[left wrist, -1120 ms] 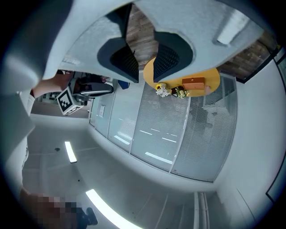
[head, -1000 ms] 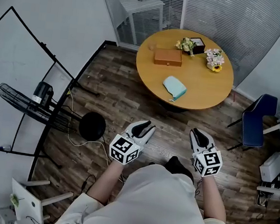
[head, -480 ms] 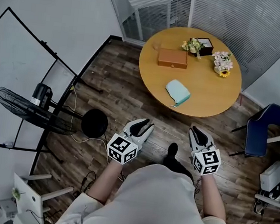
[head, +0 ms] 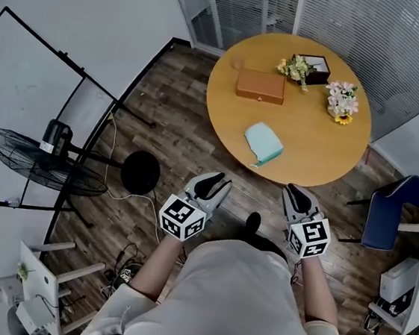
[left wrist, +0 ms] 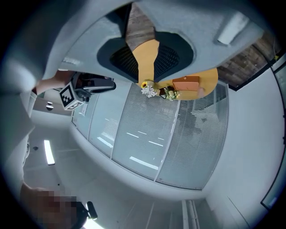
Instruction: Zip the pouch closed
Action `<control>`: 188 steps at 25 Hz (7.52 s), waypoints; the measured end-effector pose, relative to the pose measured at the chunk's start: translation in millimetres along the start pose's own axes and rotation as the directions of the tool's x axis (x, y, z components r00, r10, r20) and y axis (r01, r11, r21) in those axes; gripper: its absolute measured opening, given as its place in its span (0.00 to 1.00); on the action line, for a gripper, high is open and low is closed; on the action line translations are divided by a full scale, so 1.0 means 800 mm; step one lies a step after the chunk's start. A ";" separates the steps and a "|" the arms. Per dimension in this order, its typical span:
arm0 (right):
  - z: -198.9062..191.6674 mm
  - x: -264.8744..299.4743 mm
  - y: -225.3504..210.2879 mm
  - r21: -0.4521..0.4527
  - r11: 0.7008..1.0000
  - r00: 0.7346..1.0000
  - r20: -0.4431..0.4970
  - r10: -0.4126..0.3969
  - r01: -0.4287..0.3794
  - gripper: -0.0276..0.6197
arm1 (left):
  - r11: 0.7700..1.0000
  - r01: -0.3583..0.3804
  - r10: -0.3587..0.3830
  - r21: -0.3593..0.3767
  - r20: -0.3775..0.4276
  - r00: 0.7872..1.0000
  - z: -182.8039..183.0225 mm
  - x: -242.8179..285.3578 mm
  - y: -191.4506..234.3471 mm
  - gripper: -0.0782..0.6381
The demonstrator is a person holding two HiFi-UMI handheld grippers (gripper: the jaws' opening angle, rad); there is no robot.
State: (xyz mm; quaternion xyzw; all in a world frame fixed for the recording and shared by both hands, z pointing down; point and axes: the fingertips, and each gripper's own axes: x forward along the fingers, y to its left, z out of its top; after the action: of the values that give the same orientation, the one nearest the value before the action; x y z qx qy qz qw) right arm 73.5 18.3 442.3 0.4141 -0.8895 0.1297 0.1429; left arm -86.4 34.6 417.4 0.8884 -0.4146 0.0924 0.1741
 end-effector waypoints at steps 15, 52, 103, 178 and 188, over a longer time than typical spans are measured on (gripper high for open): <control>-0.028 0.072 -0.084 0.023 0.995 0.992 -0.080 0.101 -0.099 0.13 | 0.998 -0.051 0.048 -0.038 -0.074 0.996 -0.023 0.089 0.027 0.25; -0.311 0.301 -0.076 0.047 0.997 0.898 -0.432 0.078 -0.064 0.13 | 0.919 0.383 -0.274 0.097 -0.539 0.796 -0.325 0.291 0.158 0.25; -0.303 0.344 -0.122 0.066 0.996 0.815 -0.574 0.084 -0.056 0.05 | 0.840 0.536 -0.356 0.084 -0.660 0.661 -0.304 0.306 0.207 0.14; 0.056 0.064 -0.108 -0.216 0.975 0.998 -0.058 0.040 -0.052 0.15 | 0.979 -0.202 0.201 0.025 0.038 0.979 0.024 0.054 0.074 0.25; 0.062 0.017 -0.068 -0.191 0.981 0.999 0.030 -0.038 0.043 0.09 | 0.984 -0.160 0.154 0.073 0.080 0.985 0.033 0.015 0.049 0.20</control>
State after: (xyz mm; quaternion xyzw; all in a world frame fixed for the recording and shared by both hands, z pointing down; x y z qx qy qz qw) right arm 100.5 -42.3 407.6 0.4179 -0.8911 0.0351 0.1733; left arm -108.3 -7.6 405.7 0.8619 -0.4855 0.0893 0.1155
